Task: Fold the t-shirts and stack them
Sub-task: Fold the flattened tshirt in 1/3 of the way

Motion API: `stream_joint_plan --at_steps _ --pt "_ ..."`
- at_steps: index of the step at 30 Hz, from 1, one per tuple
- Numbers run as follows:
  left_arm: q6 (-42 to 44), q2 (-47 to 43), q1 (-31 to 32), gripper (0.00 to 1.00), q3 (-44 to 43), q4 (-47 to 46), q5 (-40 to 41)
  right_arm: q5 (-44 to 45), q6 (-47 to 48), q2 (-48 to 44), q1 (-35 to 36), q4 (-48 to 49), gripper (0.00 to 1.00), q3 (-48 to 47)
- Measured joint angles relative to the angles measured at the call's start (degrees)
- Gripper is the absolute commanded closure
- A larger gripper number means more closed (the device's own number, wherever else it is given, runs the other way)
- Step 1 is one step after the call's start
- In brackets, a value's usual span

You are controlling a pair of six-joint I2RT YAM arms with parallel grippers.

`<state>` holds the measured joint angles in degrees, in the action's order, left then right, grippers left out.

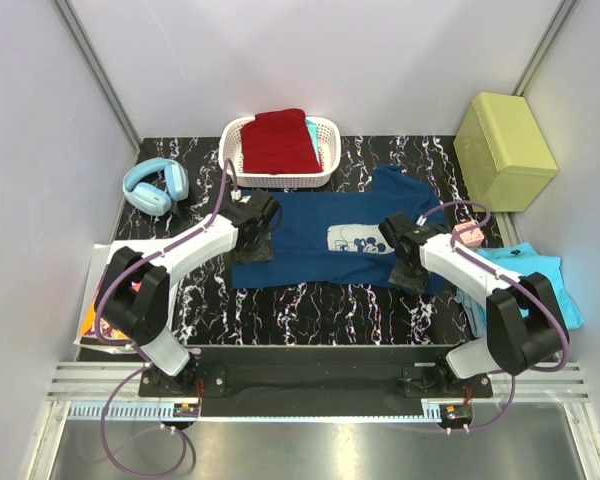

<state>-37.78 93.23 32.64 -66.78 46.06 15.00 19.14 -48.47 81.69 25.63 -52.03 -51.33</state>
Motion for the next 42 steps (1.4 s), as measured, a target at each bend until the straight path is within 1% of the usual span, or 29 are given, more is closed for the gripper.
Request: stream_joint_plan --at_steps 8,15,26,33,39,42 --pt "0.0 -0.1 0.0 0.44 1.0 -0.2 0.0 2.9 -1.6 1.4 0.0 0.4 0.58 -2.9" --pt "0.3 -0.2 0.0 0.44 1.1 -0.3 0.0 3.9 -3.5 3.6 0.0 0.7 0.53 -3.7" --pt "0.9 -0.6 0.0 0.44 1.1 -0.3 0.0 3.7 -11.6 0.1 0.0 -0.2 0.54 -0.4" --pt "1.4 -0.6 0.0 0.44 1.1 -0.3 0.0 3.7 -15.6 -0.3 0.0 -0.1 0.59 -1.0" --pt "1.5 -1.3 0.2 0.44 1.8 -0.5 -0.3 3.3 -20.4 -0.7 -0.1 -0.1 0.59 -1.0" --pt "1.5 -1.6 0.2 0.44 1.9 -0.6 -0.4 3.3 -22.7 -2.3 -0.2 -0.1 0.56 -0.9"
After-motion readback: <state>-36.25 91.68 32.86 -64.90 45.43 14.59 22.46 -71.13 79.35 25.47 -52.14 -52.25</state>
